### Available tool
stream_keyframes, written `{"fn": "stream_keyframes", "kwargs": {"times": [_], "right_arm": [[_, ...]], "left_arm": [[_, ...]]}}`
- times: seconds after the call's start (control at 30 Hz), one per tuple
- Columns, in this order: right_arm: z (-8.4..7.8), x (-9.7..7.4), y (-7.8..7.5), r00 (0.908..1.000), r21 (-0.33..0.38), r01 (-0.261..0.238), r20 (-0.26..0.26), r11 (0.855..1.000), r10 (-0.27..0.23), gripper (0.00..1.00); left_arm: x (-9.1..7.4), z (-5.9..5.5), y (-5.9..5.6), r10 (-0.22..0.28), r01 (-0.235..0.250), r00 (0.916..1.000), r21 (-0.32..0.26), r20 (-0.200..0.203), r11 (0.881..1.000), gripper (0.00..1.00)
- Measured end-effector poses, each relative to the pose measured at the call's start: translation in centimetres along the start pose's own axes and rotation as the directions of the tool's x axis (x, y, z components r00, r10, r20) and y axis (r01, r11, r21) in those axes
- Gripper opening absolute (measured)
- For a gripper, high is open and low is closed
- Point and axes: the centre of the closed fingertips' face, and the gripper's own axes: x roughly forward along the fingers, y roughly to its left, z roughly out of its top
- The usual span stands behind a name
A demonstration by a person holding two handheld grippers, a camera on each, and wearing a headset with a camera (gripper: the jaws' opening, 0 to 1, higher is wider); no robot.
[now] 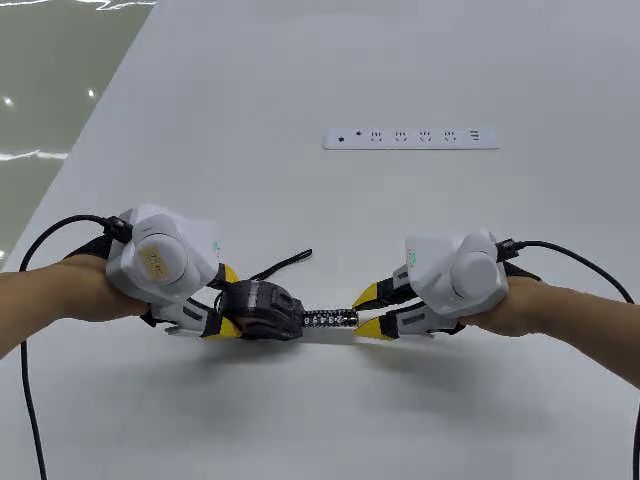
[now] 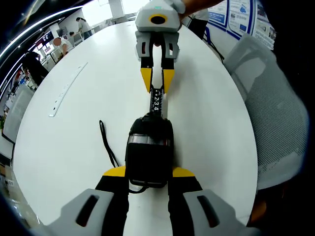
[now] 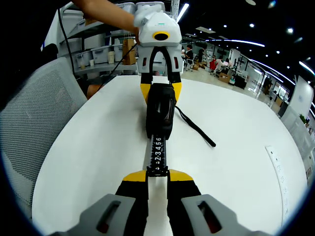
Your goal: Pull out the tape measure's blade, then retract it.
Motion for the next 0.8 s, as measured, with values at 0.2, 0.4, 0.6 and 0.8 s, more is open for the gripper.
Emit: {"fn": "stream_keyframes", "kwargs": {"times": [0.2,0.4,0.6,0.8], "right_arm": [[-0.04,-0.25,0.13,1.0000,0.000,0.001,0.000,1.000,-0.001,0.12],[-0.15,-0.45,0.16,1.0000,0.001,0.002,-0.002,1.000,-0.002,0.12],[-0.37,-0.67,0.27,1.0000,0.002,0.003,-0.004,1.000,-0.003,0.12],[-0.65,-0.83,0.35,1.0000,0.001,0.003,-0.009,1.000,-0.003,0.12]], "left_arm": [[-0.04,0.16,-0.12,-0.001,0.001,1.0000,0.000,0.000,1.000,0.25],[-0.07,0.22,-0.15,-0.001,0.001,1.0000,0.001,-0.002,1.000,0.25],[-0.06,0.31,-0.18,-0.003,0.003,1.0000,0.002,-0.004,1.000,0.25],[0.04,0.26,-0.12,-0.005,0.005,1.0000,0.002,-0.001,1.000,0.25]]}}
